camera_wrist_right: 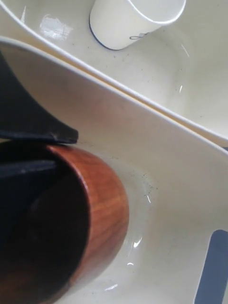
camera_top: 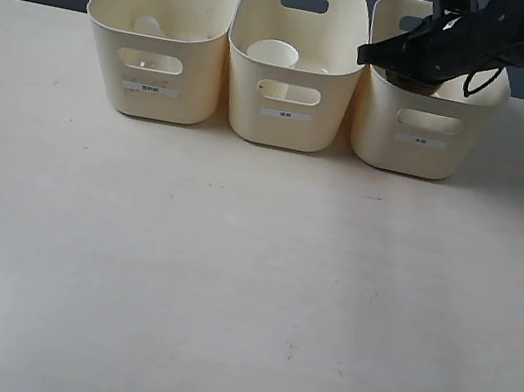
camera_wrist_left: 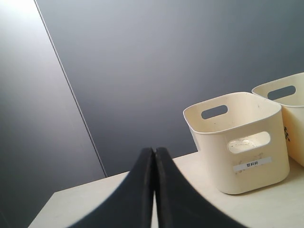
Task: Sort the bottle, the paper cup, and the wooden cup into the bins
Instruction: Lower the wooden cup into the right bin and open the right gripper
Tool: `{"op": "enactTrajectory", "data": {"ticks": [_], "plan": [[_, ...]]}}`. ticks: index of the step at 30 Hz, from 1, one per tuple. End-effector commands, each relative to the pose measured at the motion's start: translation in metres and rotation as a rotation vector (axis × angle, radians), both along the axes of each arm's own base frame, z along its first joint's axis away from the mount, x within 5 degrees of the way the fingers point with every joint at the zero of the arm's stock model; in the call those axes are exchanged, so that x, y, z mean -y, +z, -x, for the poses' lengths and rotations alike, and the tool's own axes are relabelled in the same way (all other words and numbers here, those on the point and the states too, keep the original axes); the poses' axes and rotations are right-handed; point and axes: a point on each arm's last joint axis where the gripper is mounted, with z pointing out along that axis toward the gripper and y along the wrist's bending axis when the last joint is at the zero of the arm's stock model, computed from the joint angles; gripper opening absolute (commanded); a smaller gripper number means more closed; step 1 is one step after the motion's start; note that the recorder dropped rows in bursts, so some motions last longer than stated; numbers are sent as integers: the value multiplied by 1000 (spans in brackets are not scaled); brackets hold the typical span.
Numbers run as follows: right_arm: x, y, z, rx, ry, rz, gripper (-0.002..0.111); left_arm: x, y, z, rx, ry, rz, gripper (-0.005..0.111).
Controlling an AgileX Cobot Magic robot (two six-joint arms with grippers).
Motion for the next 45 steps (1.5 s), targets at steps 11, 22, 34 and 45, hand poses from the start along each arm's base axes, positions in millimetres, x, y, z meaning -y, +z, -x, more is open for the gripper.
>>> {"op": "enactTrajectory", "data": {"ticks": [11, 22, 34, 45], "plan": [[2, -17, -7, 2, -15, 8, 41, 0, 0, 0, 6, -3, 2, 0], [5, 49, 16, 99, 31, 30, 35, 0, 0, 0, 6, -3, 2, 0], [22, 109, 100, 320, 32, 49, 17, 0, 0, 0, 6, -3, 2, 0], [40, 147, 182, 478, 20, 24, 17, 0, 0, 0, 6, -3, 2, 0]]}}
